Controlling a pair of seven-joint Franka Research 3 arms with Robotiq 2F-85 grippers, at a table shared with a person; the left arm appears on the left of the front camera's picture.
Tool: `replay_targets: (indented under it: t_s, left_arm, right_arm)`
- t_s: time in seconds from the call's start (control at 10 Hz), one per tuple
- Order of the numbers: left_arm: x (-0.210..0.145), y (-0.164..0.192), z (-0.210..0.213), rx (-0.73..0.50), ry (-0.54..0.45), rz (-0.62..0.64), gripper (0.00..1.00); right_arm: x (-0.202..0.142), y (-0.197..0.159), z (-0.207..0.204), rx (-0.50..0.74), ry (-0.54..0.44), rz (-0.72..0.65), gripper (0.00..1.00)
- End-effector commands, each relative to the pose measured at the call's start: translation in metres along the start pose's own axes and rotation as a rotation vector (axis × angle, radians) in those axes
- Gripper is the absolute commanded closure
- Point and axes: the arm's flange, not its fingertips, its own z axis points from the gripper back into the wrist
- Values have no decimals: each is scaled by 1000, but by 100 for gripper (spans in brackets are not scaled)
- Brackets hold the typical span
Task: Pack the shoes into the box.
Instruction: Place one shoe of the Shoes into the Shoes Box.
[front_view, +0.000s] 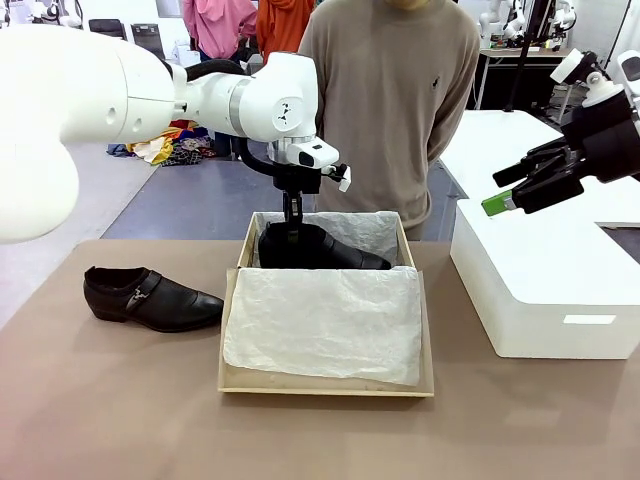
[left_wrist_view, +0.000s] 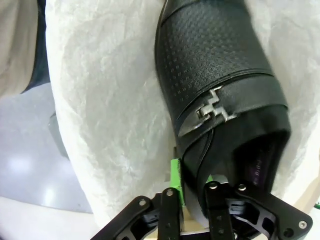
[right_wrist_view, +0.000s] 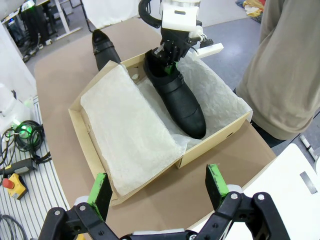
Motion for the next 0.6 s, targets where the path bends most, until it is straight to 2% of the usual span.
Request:
replay_targets:
  t_s: [0.0, 0.2, 0.5]
  left_arm:
    - [-7, -3, 11, 8, 5, 19, 38]
    - [-12, -5, 21, 8, 0, 29, 0]
    - [-28, -8, 56, 3, -30, 51, 0]
  right_arm:
    - [1, -4, -1, 13, -22, 23, 0]
    - [1, -4, -1, 13, -22, 23, 0]
    - [1, -4, -1, 13, -22, 23, 0]
